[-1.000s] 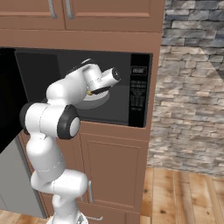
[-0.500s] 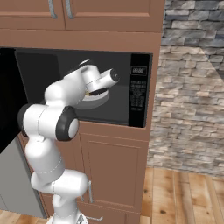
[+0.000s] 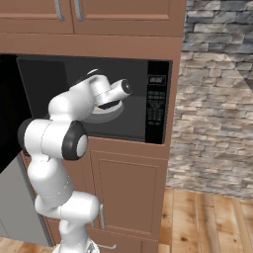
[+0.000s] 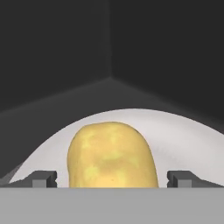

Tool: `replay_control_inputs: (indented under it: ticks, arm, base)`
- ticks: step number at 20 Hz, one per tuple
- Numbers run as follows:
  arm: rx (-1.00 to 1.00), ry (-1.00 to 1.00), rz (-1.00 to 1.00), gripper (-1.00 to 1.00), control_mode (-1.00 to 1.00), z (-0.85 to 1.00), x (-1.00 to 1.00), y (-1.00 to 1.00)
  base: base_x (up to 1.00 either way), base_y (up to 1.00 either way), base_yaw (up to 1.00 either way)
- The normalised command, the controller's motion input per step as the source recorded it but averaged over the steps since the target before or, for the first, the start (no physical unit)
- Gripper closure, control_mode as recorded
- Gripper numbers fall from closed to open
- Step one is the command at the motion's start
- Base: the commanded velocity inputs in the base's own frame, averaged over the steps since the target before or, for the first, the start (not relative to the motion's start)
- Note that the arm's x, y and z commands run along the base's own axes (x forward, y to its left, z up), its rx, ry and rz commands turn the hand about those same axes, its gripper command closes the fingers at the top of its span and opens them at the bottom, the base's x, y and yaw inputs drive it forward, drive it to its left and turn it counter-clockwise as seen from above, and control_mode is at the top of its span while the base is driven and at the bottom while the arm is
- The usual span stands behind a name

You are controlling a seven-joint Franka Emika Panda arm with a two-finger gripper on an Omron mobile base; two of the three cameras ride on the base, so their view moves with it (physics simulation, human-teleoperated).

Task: Retrieve the reheated potato from the microwave, then place the potato, cheese, and condiment on the cutting board.

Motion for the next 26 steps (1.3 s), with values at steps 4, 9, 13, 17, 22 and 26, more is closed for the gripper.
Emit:
replay_control_inputs:
  ticks: [4, 9, 13, 17, 22, 26]
  arm:
    - [-0.04, 0.00, 0.00, -1.00, -1.00, -0.41, 0.00, 0.19]
    - [-0.05, 0.00, 0.00, 1.00, -1.00, -0.44, 0.00, 0.16]
    - [0.00, 0.00, 0.00, 1.00, -1.00, -0.42, -0.04, 0.01]
    - [0.00, -0.01, 0.00, 1.00, -1.00, -0.38, -0.15, 0.02]
    - [0.01, -0.02, 0.00, 1.00, -1.00, -0.21, -0.21, 0.05]
    - [0.01, -0.01, -0.01, 1.00, -1.00, 0.14, -0.34, -0.03]
  base:
    - [0.00, 0.00, 0.00]
    - [0.00, 0.00, 0.00]
    - [0.00, 0.00, 0.00]
    - [0.00, 0.00, 0.00]
    - [0.00, 0.00, 0.00]
    - [0.00, 0.00, 0.00]
